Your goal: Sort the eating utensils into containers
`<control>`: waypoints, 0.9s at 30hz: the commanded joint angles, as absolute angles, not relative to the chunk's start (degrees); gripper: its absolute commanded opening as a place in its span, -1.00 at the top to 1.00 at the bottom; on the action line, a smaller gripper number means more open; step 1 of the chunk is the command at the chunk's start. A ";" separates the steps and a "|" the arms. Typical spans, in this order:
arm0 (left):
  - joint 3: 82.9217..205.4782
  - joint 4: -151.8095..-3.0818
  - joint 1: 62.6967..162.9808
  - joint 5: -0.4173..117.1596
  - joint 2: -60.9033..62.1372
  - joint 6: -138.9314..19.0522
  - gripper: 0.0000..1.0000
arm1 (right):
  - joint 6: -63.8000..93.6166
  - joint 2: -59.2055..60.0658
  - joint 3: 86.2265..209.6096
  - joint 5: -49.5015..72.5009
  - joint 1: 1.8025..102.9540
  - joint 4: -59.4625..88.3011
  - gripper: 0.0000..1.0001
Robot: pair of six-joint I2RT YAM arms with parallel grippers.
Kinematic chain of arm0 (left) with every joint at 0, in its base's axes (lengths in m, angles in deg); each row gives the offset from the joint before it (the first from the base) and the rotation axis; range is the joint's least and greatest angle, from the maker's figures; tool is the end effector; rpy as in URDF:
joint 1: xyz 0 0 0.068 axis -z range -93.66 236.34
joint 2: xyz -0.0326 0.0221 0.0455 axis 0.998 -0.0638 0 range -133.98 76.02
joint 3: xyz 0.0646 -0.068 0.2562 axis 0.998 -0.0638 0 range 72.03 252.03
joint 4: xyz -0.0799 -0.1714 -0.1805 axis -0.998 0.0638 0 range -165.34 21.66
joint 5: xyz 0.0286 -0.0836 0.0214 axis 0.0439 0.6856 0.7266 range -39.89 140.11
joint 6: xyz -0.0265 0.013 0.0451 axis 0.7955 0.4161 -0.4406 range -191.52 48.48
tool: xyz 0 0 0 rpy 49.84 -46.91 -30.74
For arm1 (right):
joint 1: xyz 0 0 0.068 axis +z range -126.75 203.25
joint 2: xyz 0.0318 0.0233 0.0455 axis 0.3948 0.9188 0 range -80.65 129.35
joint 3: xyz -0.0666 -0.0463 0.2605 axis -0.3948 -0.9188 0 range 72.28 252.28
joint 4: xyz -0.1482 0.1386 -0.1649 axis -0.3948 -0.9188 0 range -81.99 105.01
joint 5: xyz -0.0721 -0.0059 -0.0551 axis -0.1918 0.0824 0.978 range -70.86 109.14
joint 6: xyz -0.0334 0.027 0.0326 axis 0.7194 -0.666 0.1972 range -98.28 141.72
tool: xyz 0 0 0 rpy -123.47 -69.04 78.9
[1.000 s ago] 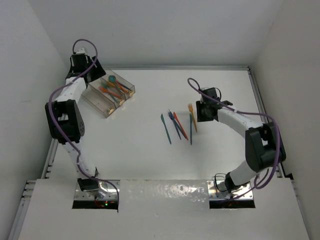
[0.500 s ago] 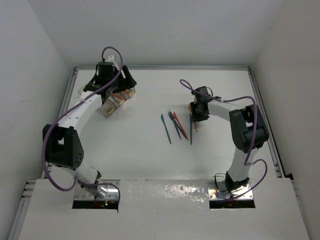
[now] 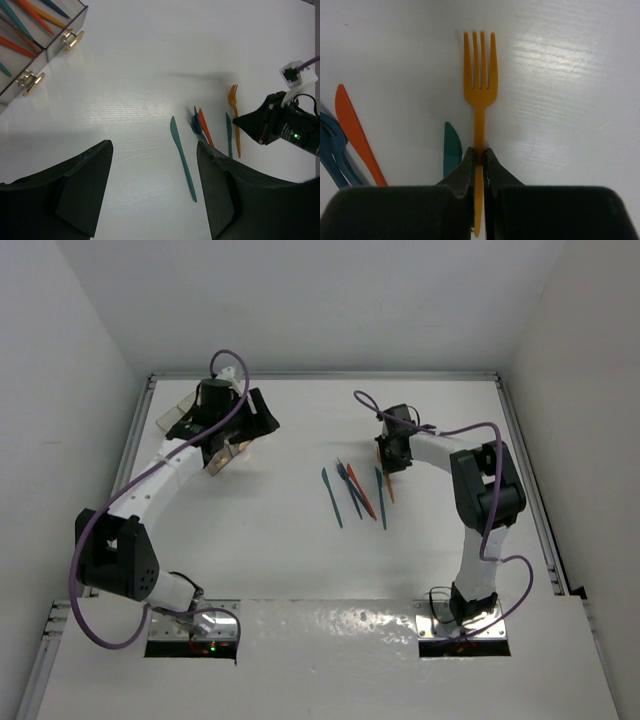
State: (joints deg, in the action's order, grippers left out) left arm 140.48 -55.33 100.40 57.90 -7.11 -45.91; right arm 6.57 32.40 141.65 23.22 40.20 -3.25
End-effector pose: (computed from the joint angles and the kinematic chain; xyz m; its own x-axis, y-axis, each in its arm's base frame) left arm 0.3194 -0.0849 0.3094 -0.6486 -0.2791 -0.7081 0.0758 0.9020 -0.4250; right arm 0.3771 0.1123 0.1340 -0.8825 0.0037 -0.4704 -0.0291 0.9976 0.0623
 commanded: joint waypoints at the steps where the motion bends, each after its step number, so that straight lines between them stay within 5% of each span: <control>1: 139.88 -57.06 102.77 60.04 -5.10 -45.50 -0.32 | 7.84 32.56 142.42 23.89 39.77 -3.97 1.00; 16: 141.81 -70.15 114.72 68.04 -11.42 -38.12 -0.33 | 6.96 4.89 131.79 14.49 45.83 -0.19 1.00; 27: 148.23 -71.30 120.44 67.69 -19.60 -38.38 -0.30 | 0.98 -2.95 128.53 9.30 51.64 2.36 1.00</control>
